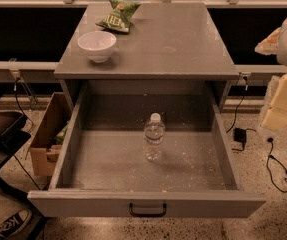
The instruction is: Pick water bottle from top drawer and place on counter
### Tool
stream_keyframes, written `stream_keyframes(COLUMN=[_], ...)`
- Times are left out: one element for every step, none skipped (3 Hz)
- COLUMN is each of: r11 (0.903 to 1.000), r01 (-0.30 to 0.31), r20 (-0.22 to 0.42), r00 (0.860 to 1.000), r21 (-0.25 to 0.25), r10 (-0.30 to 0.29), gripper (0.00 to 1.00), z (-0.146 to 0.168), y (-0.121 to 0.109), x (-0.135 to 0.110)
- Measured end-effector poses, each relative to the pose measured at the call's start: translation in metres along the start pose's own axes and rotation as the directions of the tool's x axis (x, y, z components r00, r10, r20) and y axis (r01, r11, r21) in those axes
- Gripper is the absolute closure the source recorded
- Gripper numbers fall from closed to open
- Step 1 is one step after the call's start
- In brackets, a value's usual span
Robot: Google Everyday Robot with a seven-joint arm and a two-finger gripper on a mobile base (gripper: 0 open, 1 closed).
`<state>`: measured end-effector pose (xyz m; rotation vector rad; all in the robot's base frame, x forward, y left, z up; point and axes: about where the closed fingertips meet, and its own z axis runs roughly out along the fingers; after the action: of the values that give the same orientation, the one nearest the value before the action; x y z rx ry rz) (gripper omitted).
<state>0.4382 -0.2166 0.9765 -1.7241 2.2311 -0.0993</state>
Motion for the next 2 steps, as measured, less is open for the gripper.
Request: stream_keyframes(r11=[1.0, 0.9998], r01=[0.0, -0.02], r20=[0.0, 0.077], r00=[1.0, 0.997], r21=[0.0, -0.007], r10=[0.0, 0.021], gripper=[0.0, 0.0], z=[0.0, 0.017], y=[0.0, -0.002], x=[0.0, 0.0])
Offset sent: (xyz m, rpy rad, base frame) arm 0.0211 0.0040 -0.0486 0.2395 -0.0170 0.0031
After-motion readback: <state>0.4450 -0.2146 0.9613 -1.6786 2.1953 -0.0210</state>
